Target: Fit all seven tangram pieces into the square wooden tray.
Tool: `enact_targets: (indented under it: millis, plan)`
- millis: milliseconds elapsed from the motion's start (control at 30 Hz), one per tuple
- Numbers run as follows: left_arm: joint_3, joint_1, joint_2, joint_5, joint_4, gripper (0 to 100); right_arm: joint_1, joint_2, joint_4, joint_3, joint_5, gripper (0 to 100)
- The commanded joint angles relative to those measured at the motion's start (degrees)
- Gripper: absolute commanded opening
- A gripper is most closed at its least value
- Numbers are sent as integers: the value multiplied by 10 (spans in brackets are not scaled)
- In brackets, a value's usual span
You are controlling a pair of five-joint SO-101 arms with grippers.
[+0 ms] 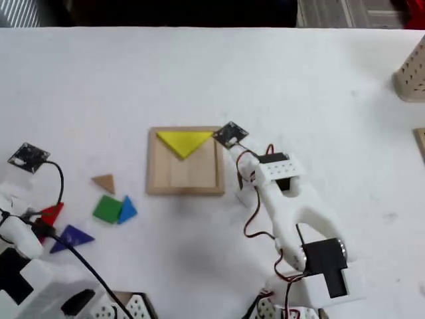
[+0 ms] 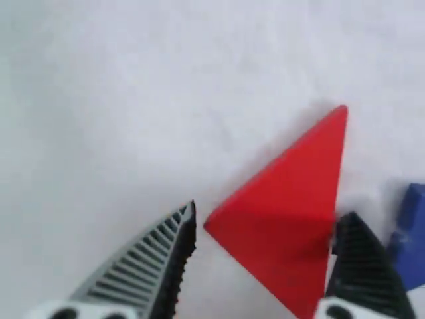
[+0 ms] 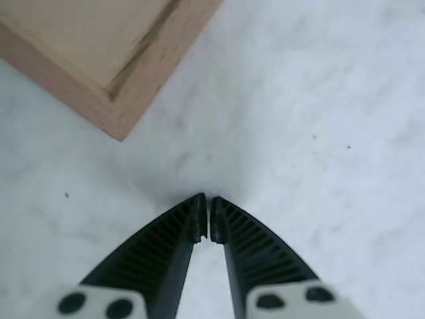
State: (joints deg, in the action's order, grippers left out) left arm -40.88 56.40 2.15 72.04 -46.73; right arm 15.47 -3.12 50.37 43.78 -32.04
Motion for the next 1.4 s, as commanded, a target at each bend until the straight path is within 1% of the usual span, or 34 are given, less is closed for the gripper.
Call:
enact_targets:
  millis: [0, 100, 167, 433, 467, 533, 600, 700, 867, 933, 1000, 1100, 1367]
  plan:
    - [-51, -19, 10, 31, 21, 235, 13, -13, 8, 2, -5, 19]
    - [-72, -25, 10, 40, 22, 132, 13, -13, 8, 2, -5, 19]
    - [-76, -25, 10, 38, 22, 90, 13, -14, 8, 2, -5, 19]
    - [-70, -24, 7, 18, 21, 103, 13, -14, 8, 2, -5, 19]
    - [-62, -24, 6, 18, 17, 109, 13, -14, 8, 2, -5, 19]
    - [-41, -22, 6, 9, 1, 153, 13, -14, 8, 2, -5, 19]
    - [-11, -15, 6, -11, -31, 229, 13, -14, 8, 2, -5, 19]
    - [44, 3, 5, -18, -83, 321, 13, -14, 8, 2, -5, 19]
    - [131, 52, 5, -18, -151, 327, 13, -14, 8, 2, -5, 19]
    - [142, 68, 5, -15, -167, 327, 13, -14, 8, 2, -5, 19]
    - [131, 79, 7, 13, -173, 325, 13, -14, 8, 2, -5, 19]
    - [100, 91, 9, 33, -151, 325, 13, -14, 8, 2, -5, 19]
    - [9, 89, 10, 31, -3, 325, 13, -14, 9, 2, -5, 19]
